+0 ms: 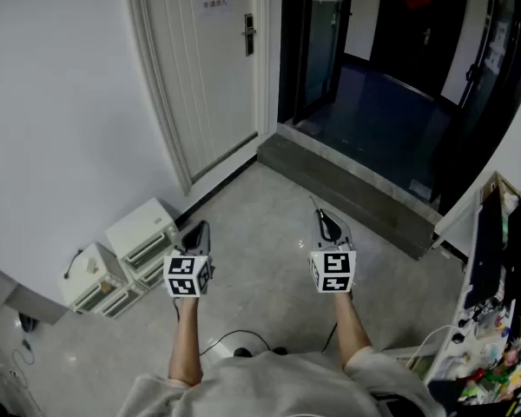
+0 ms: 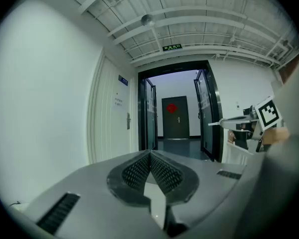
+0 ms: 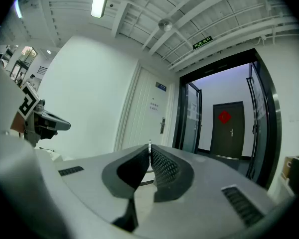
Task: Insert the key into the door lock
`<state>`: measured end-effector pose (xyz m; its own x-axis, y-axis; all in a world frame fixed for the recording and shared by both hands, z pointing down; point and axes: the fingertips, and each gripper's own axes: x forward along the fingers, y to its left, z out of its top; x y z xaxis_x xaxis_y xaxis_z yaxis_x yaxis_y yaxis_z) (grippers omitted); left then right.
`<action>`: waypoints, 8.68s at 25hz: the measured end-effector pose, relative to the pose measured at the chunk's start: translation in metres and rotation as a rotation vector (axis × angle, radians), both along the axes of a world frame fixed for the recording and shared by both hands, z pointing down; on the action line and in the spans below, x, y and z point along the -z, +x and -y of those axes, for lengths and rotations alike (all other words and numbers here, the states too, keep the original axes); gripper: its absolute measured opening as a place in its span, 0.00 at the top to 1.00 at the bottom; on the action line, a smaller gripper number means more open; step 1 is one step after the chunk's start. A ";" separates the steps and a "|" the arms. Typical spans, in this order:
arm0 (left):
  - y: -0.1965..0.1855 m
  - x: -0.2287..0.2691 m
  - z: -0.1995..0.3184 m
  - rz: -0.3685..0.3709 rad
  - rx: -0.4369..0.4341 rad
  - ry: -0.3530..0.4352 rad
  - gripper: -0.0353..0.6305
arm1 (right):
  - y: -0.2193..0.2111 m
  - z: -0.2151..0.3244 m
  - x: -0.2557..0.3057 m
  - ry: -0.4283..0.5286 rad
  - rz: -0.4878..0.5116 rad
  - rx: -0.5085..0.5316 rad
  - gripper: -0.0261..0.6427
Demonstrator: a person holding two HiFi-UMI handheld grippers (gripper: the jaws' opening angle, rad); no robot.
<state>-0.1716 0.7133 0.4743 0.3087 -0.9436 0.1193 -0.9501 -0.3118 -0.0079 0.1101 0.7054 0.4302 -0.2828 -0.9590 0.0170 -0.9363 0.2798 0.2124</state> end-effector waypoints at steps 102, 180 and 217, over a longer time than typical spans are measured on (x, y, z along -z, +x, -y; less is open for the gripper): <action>0.090 -0.014 0.871 0.010 -0.114 -0.034 0.92 | 0.046 0.852 -0.032 -0.077 0.034 -0.001 0.92; -0.017 -0.012 1.258 0.013 0.157 -0.037 0.92 | -0.111 1.315 -0.016 -0.064 -0.011 0.356 0.92; -0.035 -0.019 1.257 0.002 0.198 -0.054 0.92 | -0.168 1.366 0.044 0.572 -0.965 0.420 0.92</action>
